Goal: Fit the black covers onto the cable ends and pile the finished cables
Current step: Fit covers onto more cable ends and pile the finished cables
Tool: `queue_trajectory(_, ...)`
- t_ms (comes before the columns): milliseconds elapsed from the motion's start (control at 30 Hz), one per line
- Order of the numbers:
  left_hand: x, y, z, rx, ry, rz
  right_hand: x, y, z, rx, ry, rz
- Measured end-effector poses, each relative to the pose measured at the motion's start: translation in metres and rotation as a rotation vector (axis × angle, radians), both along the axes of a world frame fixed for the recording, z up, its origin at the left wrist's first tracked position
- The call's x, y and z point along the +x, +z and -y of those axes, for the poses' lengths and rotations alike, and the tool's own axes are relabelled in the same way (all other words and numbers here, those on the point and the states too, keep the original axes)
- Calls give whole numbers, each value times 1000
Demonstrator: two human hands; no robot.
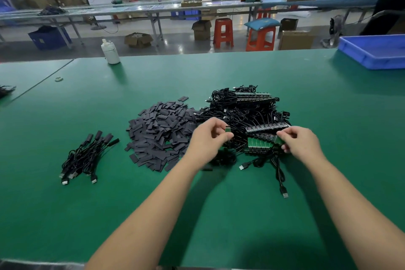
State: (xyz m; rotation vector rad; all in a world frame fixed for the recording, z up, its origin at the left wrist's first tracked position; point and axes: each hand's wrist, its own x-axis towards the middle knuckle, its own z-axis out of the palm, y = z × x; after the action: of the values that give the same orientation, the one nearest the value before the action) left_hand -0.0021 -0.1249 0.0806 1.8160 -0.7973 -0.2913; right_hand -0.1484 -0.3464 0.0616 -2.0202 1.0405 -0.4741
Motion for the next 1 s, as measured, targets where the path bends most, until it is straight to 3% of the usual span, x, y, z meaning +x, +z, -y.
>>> queue_trajectory(67,5,7,-10,-1,-31,32,1,-1,0,-23,-33,9)
queue_trajectory(167,4,14,-18,33,-79,9,2,0,-18,-382,-149,21)
queue_trajectory(233,-1,15,-17,23,-142,-105,10,5,-44,-438,-29,137)
queue_trajectory(267,-4,14,-15,-7,-170,-190,16,7,-58,-300,86,184)
queue_trajectory(367,-12,3,-9,-106,-148,-441,32,7,-103,489,388,229)
queue_trajectory(400,-13,-3,-8,-74,-101,-444,35,3,-112,589,439,234)
queue_trajectory(500,-6,-29,-16,123,-14,-305,37,-15,-121,352,499,80)
queue_trajectory(633,3,-59,-36,168,-51,-343,41,-38,-121,240,489,-84)
queue_trajectory(700,8,-72,-41,290,37,-157,44,-48,-123,242,474,-99)
queue_trajectory(767,12,-84,-47,521,101,171,47,-57,-125,252,472,-118)
queue_trajectory(833,13,-94,-51,635,52,353,50,-65,-126,242,488,-143)
queue_trajectory(1000,16,-107,-58,664,-36,379,57,-71,-124,113,527,-285)
